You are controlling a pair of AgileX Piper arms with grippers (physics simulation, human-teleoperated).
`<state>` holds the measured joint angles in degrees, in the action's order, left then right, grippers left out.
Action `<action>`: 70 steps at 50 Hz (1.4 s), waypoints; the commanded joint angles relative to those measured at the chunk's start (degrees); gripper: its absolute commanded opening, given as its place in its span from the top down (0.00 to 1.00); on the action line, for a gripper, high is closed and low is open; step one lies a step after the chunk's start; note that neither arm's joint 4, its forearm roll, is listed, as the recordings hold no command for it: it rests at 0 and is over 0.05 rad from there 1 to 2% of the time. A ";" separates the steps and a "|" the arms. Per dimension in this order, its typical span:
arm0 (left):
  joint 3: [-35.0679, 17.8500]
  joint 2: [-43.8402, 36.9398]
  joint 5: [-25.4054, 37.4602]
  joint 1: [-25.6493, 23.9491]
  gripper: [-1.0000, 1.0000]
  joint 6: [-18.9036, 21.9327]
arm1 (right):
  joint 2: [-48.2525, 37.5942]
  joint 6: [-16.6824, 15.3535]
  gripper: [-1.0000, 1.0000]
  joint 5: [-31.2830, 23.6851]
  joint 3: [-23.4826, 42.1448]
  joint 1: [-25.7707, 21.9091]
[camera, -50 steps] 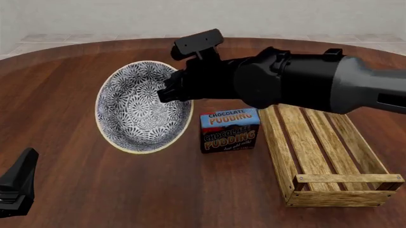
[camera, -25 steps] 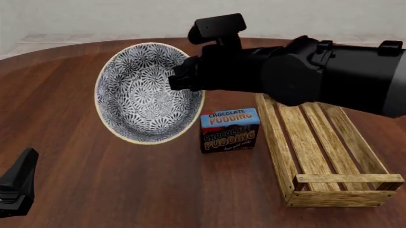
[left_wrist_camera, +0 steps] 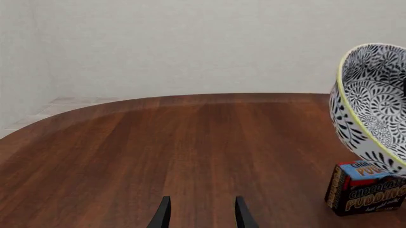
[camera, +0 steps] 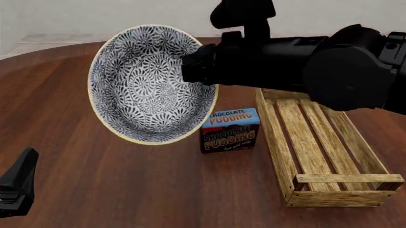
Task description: Pick up the bowl on the left and put it in the tray.
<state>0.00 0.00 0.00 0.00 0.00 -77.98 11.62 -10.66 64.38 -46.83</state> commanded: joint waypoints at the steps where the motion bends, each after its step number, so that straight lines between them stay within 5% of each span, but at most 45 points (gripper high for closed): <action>1: 0.00 0.00 0.00 0.00 0.00 0.00 | 4.82 -0.09 1.00 -1.52 -0.93 -0.85; 21: 0.00 0.00 0.00 0.00 0.00 0.00 | 10.59 -0.39 1.00 -4.17 -2.82 3.05; 70: 0.00 0.00 0.00 0.00 0.00 0.00 | 24.50 8.87 1.00 -6.61 -9.07 14.97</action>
<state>0.00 0.00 0.00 0.00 0.00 -55.91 18.94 -17.50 56.47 -34.70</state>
